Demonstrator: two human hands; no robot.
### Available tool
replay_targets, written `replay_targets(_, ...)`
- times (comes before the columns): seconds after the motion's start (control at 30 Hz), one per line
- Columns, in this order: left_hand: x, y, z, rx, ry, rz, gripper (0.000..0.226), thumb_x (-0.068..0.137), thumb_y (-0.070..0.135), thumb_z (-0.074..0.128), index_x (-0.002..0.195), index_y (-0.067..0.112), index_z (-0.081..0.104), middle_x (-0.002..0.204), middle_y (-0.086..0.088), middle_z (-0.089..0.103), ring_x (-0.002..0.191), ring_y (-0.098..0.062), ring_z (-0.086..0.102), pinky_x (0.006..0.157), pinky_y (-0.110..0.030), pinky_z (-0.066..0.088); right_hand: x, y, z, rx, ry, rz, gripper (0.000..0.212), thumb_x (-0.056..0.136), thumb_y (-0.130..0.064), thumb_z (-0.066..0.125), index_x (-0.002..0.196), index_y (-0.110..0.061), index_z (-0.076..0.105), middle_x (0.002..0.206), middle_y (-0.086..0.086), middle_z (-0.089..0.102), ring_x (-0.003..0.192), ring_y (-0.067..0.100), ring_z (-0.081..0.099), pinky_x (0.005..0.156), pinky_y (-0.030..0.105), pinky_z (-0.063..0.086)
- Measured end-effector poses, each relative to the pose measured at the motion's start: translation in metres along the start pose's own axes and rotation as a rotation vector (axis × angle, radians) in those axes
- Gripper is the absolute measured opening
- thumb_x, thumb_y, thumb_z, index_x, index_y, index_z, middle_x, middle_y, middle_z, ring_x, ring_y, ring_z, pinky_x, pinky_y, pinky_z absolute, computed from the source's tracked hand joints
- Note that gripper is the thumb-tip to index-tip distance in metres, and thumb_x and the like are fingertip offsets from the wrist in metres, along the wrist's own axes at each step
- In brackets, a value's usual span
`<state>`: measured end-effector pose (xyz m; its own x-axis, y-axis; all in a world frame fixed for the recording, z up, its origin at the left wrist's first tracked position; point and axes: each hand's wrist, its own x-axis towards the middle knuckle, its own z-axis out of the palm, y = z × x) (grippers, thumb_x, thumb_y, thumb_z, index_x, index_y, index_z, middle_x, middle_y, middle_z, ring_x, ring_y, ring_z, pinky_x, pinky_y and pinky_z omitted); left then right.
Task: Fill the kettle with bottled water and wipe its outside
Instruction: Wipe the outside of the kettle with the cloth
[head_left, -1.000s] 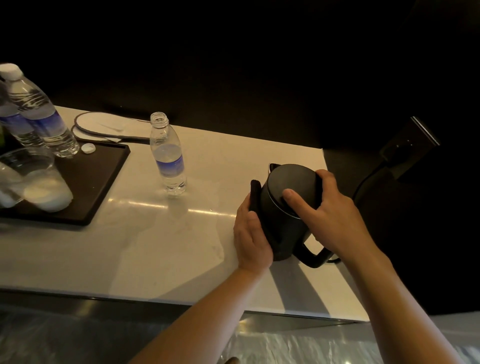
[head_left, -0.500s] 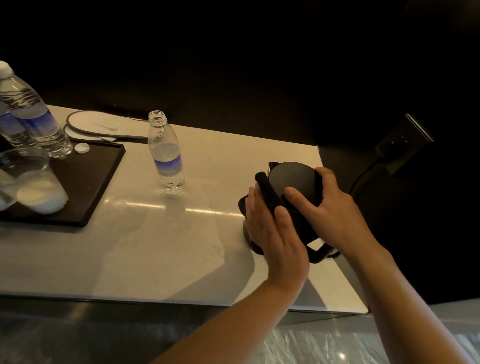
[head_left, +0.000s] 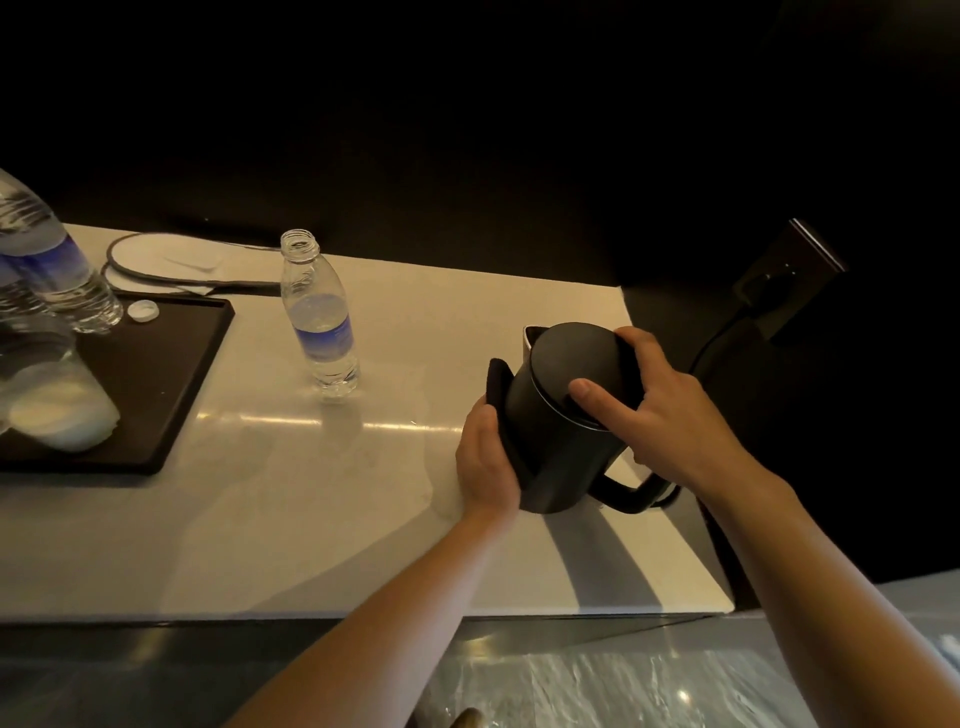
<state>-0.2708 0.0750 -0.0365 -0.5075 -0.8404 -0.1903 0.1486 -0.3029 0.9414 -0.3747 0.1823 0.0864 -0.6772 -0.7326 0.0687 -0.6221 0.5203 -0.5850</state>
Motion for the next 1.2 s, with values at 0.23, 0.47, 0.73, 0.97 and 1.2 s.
replay_targets(0.23, -0.022, 0.038, 0.020, -0.036, -0.043, 0.096, 0.050, 0.100, 0.052, 0.028, 0.134, 0.033, 0.059, 0.127, -0.004, 0.067, 0.120, -0.022, 0.063, 0.106, -0.052, 0.051, 0.006, 0.001, -0.016, 0.070, -0.112, -0.035, 0.096, 0.068, -0.093, 0.053, 0.148, -0.046, 0.026, 0.108, -0.026, 0.051, 0.079, 0.006, 0.064, 0.052, 0.009, 0.049)
replay_targets(0.47, -0.024, 0.038, 0.027, -0.003, 0.031, 0.195, 0.052, 0.102, 0.049, 0.026, 0.137, 0.026, 0.057, 0.131, -0.005, 0.066, 0.124, -0.025, 0.060, 0.107, -0.053, 0.049, 0.020, 0.007, -0.020, 0.079, -0.210, -0.135, 0.077, 0.079, -0.076, 0.062, 0.144, -0.050, 0.028, 0.110, -0.021, 0.055, 0.076, -0.015, 0.064, 0.058, 0.008, 0.049)
replay_targets(0.73, 0.009, 0.027, 0.003, -0.012, -0.108, 0.012, 0.054, 0.094, 0.054, 0.035, 0.107, 0.013, 0.069, 0.106, -0.013, 0.071, 0.104, -0.031, 0.063, 0.096, -0.052, 0.051, 0.034, 0.011, -0.025, 0.105, -0.297, -0.184, 0.075, 0.075, -0.084, 0.063, 0.139, -0.065, 0.028, 0.122, -0.026, 0.051, 0.092, -0.005, 0.064, 0.059, 0.012, 0.053)
replay_targets(0.97, 0.042, 0.023, -0.007, -0.086, -0.229, -0.294, 0.042, 0.107, 0.030, 0.041, 0.092, 0.010, 0.074, 0.088, -0.012, 0.076, 0.089, -0.028, 0.065, 0.082, -0.030, 0.057, 0.037, 0.013, -0.028, 0.081, -0.312, -0.173, 0.077, 0.073, -0.085, 0.063, 0.140, -0.068, 0.029, 0.128, -0.023, 0.048, 0.093, 0.018, 0.064, 0.055, 0.022, 0.058)
replay_targets(1.2, 0.069, 0.051, -0.003, 0.052, -0.404, -0.475, 0.050, 0.097, 0.042, 0.053, 0.119, 0.002, 0.072, 0.110, -0.019, 0.070, 0.104, -0.033, 0.064, 0.109, -0.047, 0.046, 0.033, 0.012, -0.027, 0.072, -0.297, -0.143, 0.077, 0.072, -0.086, 0.063, 0.138, -0.069, 0.028, 0.126, -0.017, 0.052, 0.086, 0.026, 0.068, 0.057, 0.028, 0.062)
